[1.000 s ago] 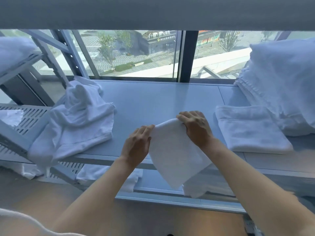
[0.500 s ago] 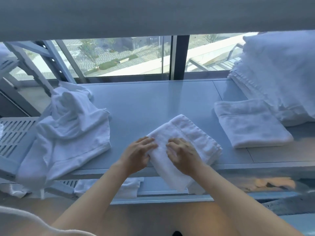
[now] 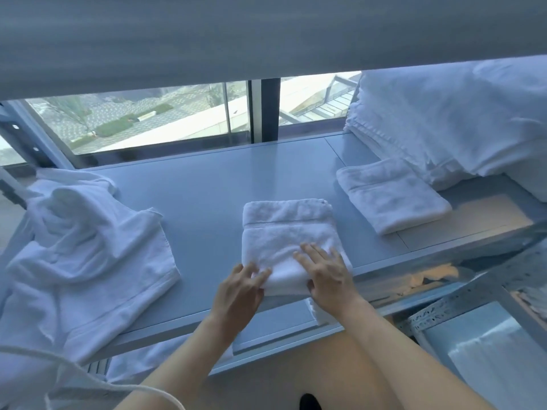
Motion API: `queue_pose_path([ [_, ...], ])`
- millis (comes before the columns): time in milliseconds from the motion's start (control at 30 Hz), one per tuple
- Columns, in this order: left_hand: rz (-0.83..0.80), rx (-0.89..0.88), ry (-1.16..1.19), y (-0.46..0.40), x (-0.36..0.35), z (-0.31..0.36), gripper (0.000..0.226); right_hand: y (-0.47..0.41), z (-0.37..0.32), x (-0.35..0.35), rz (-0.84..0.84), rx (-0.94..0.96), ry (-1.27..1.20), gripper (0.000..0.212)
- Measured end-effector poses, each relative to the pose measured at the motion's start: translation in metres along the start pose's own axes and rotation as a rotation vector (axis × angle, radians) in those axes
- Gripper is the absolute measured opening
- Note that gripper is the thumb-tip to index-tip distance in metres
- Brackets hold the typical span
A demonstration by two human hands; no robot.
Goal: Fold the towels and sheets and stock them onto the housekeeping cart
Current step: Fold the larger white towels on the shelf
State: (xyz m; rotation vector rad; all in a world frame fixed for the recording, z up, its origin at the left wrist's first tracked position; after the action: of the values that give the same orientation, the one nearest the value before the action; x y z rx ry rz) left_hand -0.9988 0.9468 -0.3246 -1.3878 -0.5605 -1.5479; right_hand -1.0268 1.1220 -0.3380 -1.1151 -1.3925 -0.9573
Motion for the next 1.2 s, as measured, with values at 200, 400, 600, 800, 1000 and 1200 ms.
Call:
queue_pose_path([
  [200, 0.067, -0.018, 0.120, 0.018, -0.005, -0.018, 0.052, 0.008, 0.003, 0.002, 0.042, -0.023, -0.023, 0.078],
  [400, 0.068, -0.168, 0.097, 0.023, -0.009, -0.021, 0.053, 0.020, 0.003, -0.012, 0.038, -0.024, -0.009, 0.080],
  [600, -0.008, -0.117, 0.122, 0.024, -0.021, -0.022, 0.043, 0.020, 0.024, -0.022, -0.025, 0.008, -0.022, 0.085],
  [800, -0.052, 0.015, 0.152, 0.001, -0.037, -0.020, 0.045, -0.015, 0.047, -0.016, -0.122, -0.014, 0.025, 0.086],
  [1000, -0.091, 0.090, 0.173, -0.038, -0.048, -0.017, 0.046, -0.058, 0.068, -0.007, -0.246, 0.001, 0.038, 0.093],
  [1200, -0.067, 0.182, 0.161, -0.073, -0.053, -0.010, 0.039, -0.086, 0.124, 0.040, -0.171, -0.007, -0.325, 0.085],
])
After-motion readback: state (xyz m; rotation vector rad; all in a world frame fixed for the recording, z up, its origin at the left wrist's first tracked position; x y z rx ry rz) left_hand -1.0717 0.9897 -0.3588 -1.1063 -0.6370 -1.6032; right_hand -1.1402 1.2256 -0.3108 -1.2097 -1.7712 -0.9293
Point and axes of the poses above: each hand's wrist, its own y-axis away from the middle knuckle, its own x-axis out of the back of the hand, z = x × y, the point moved 9 cm from there along -y, towards the middle knuckle, and after that the axes turned 6 degrees about -x, right-handed, at the moved point
